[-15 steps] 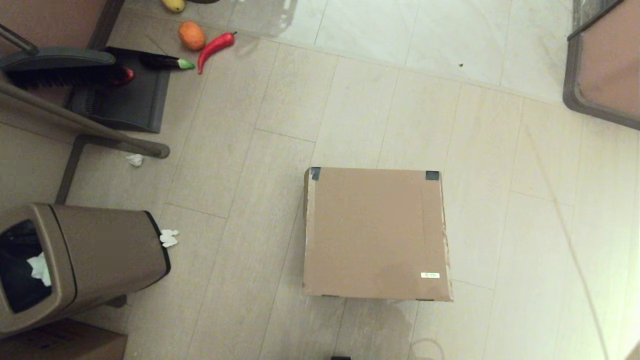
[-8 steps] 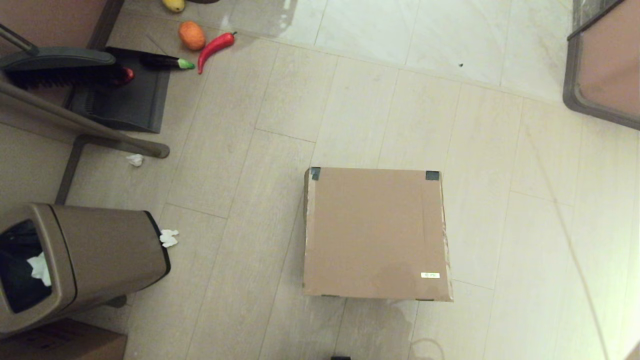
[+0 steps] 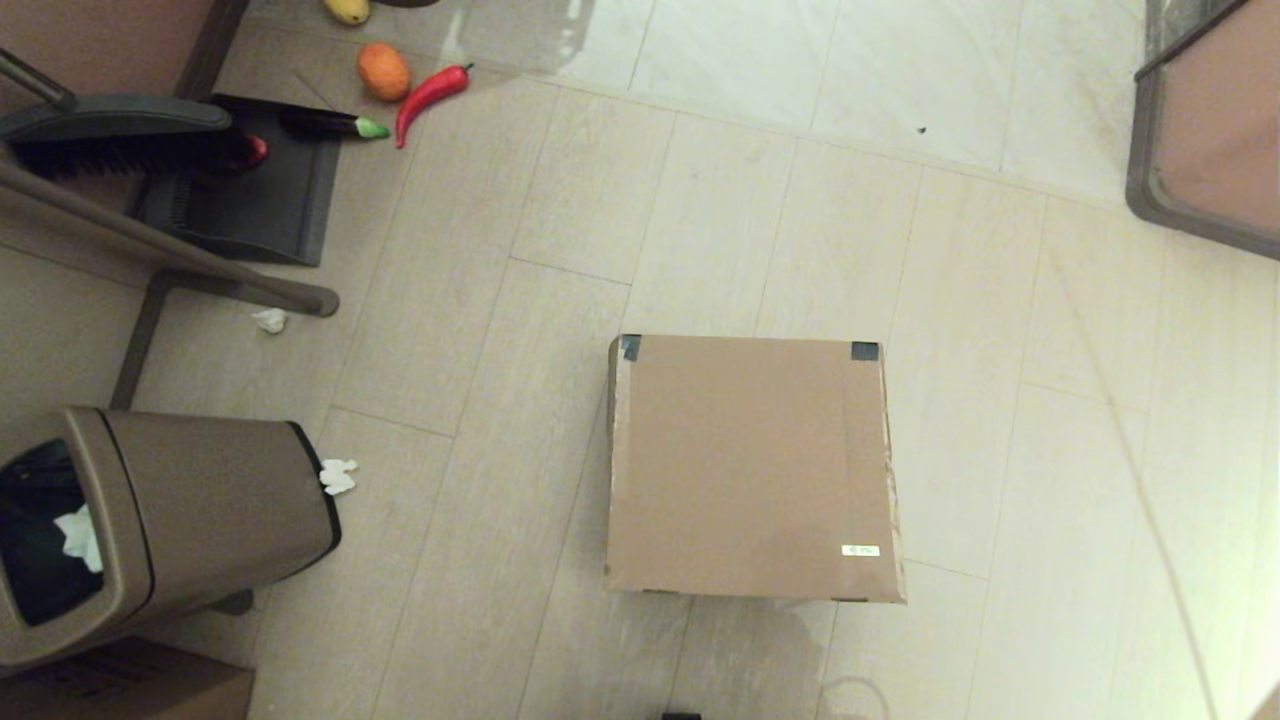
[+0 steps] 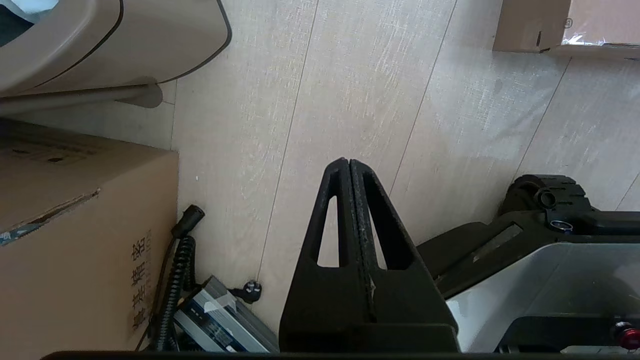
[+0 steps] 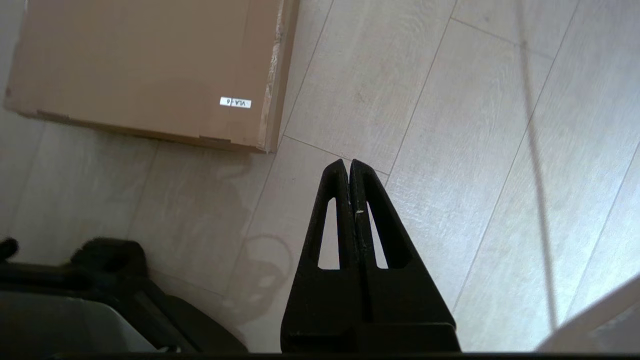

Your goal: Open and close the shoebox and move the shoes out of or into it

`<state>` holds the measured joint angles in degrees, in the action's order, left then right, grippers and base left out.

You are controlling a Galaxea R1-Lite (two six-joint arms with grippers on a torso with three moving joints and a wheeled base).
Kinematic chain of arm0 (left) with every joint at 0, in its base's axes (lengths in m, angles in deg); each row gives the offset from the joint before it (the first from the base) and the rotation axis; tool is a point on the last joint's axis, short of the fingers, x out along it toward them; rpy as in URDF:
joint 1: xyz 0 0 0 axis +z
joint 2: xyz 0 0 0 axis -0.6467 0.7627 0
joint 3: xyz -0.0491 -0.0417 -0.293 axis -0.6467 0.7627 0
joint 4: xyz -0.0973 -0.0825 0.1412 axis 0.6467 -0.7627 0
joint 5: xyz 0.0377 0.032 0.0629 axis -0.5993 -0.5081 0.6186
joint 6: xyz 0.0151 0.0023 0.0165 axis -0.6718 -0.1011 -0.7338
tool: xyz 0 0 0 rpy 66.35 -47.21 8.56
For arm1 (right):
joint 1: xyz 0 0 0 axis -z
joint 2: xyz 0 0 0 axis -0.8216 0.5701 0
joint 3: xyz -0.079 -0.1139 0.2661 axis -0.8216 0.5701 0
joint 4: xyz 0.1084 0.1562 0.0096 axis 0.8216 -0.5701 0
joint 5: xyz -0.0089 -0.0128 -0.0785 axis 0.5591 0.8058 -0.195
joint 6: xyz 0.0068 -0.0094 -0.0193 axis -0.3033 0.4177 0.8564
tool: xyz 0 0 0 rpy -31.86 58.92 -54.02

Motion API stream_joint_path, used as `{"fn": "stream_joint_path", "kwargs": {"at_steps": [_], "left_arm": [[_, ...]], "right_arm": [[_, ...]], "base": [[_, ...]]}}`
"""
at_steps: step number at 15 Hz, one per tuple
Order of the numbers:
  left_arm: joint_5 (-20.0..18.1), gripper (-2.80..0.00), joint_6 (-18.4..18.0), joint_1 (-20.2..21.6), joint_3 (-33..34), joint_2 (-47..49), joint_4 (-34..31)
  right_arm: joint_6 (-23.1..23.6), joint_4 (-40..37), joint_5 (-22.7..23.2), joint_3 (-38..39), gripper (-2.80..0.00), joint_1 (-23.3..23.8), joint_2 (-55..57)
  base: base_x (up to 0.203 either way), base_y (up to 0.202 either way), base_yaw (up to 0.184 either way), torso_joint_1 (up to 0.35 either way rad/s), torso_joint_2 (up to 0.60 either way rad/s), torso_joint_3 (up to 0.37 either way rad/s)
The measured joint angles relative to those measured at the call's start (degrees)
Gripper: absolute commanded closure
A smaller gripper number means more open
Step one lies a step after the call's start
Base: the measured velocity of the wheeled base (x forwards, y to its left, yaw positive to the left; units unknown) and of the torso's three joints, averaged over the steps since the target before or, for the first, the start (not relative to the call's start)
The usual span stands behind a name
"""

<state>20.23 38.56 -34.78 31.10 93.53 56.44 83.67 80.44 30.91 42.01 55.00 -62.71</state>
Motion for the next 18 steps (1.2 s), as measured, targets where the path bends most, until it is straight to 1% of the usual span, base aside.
{"fn": "stream_joint_path", "kwargs": {"at_steps": [2,3,4,7,9,10,13,18], "left_arm": [[0.0,0.00,0.0,-3.0,0.0,0.1,0.1],[0.0,0.00,0.0,-4.3,0.0,0.0,0.1],[0.0,0.00,0.0,-4.7,0.0,-0.8,0.1],[0.2,0.00,0.4,-5.0,0.0,-8.5,0.1],[0.6,0.00,1.6,-5.0,0.0,-12.6,0.1],[0.7,0.00,2.2,-5.0,0.0,-13.7,0.1],[0.7,0.00,2.3,-5.0,0.0,-15.2,0.0],[0.7,0.00,2.3,-5.0,0.0,-15.9,0.0]], "right_arm": [[-3.4,0.0,-1.9,0.0,0.00,0.0,0.0],[-3.6,0.0,-2.0,0.0,0.00,0.0,0.0],[-3.6,0.1,-2.0,0.0,0.00,0.0,0.0],[-3.1,0.2,-2.0,0.0,0.00,0.0,0.0],[-1.6,0.2,-2.0,0.0,0.00,0.0,0.0],[-1.7,0.2,-2.0,0.0,0.00,0.0,0.0],[-3.8,0.2,-2.2,0.0,0.00,0.0,0.1],[-3.7,0.2,-2.1,0.0,0.00,0.0,0.1]], "base": [[0.000,0.000,0.000,0.000,0.00,0.000],[0.000,0.000,0.000,0.000,0.00,0.000],[0.000,0.000,0.000,0.000,0.00,0.000],[0.000,0.000,0.000,0.000,0.00,0.000],[0.000,0.000,0.000,0.000,0.00,0.000],[0.000,0.000,0.000,0.000,0.00,0.000],[0.000,0.000,0.000,0.000,0.00,0.000],[0.000,0.000,0.000,0.000,0.00,0.000]]}}
